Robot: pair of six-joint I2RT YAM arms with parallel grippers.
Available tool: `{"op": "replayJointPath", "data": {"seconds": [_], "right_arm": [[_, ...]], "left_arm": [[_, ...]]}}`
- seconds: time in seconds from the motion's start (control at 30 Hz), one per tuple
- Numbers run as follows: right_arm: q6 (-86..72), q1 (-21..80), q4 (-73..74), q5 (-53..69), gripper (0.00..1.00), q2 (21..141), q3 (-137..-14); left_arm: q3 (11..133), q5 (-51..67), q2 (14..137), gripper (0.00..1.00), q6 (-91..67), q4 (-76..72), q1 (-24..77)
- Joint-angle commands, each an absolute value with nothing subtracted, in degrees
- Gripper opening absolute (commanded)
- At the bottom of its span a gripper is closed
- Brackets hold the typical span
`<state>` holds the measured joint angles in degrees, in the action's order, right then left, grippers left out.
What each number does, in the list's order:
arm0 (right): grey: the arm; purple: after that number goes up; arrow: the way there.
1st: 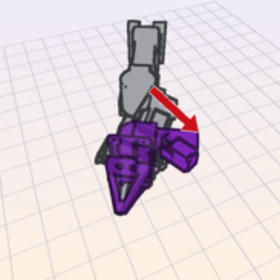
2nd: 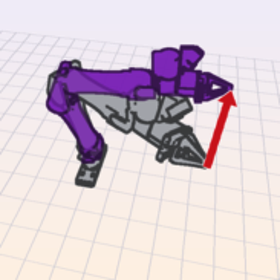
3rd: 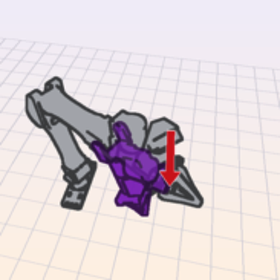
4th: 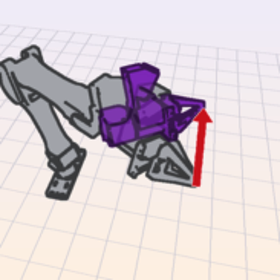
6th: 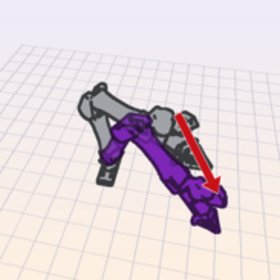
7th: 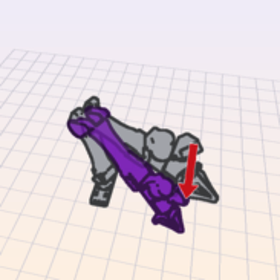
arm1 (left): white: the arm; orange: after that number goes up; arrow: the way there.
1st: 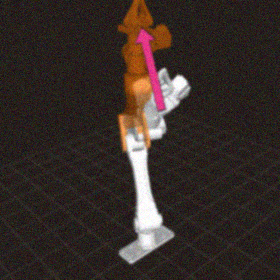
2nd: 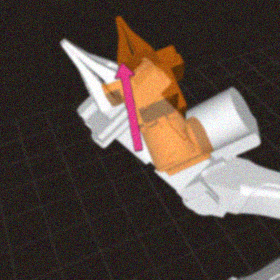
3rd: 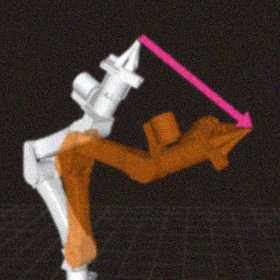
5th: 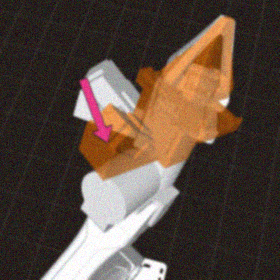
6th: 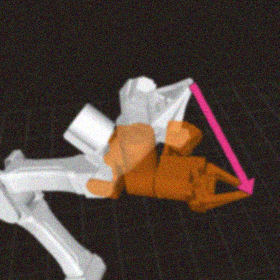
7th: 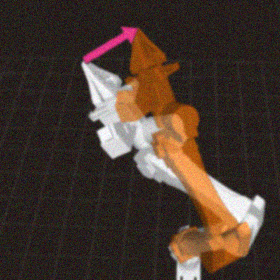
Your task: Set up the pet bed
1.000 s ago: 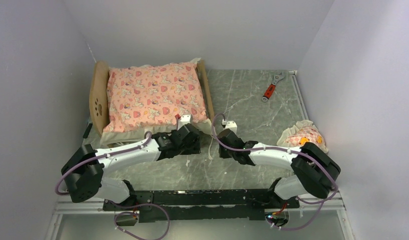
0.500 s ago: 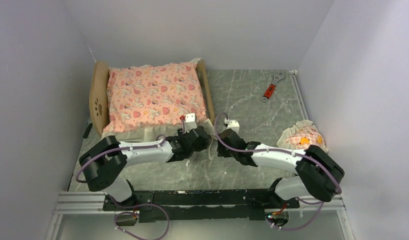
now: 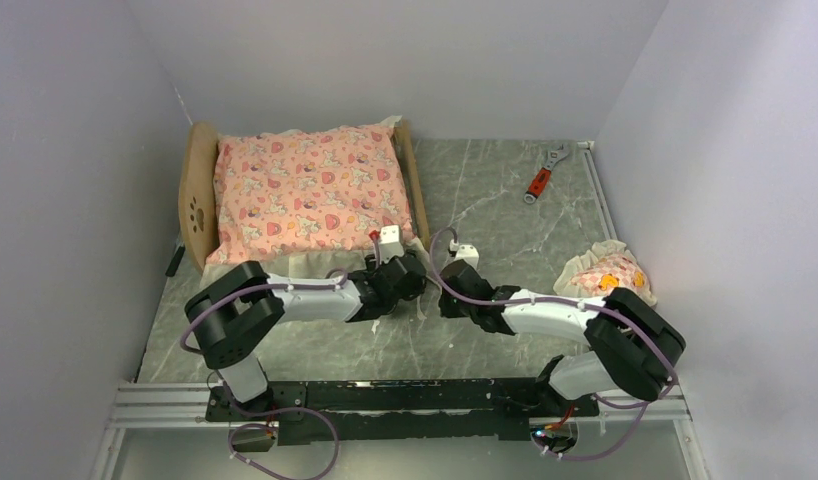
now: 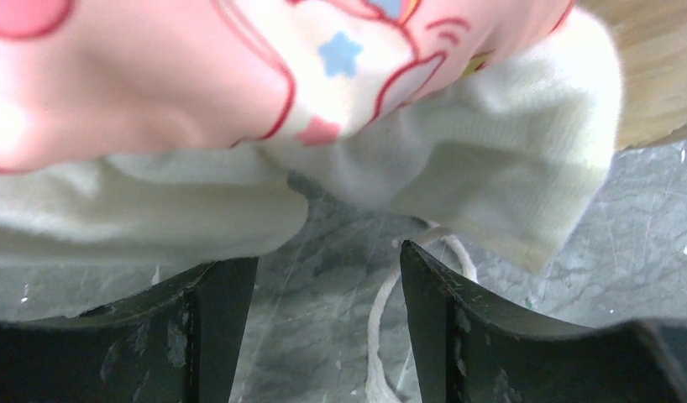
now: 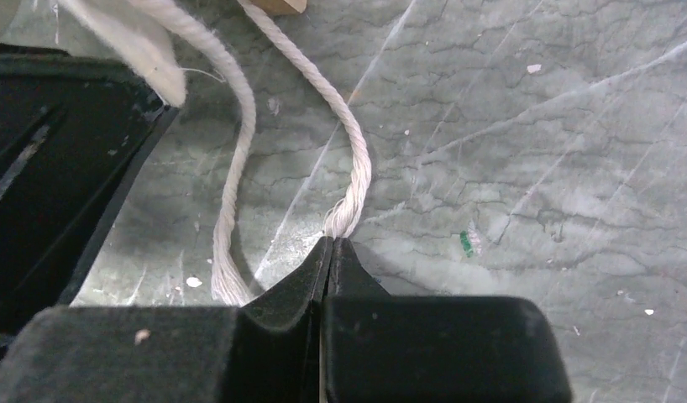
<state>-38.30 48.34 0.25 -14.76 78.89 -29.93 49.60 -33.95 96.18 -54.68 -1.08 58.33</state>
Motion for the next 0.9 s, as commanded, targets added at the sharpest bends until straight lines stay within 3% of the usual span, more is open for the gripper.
{"op": "replayJointPath", "data": {"seconds": [0.0,0.87], "right_arm": [[-39.5,48.2,0.3,-10.3,0.0,78.1,-28.7],[-40.3,48.3,-2.7,0.8,0.0,74.7,-25.6]], "left_arm": [[52.5,-36.2,98.1,0.69,-54.1,-5.1,58.8],[52.0,-36.5,101.6,0.65,-56.4,-8.0,58.7]]}}
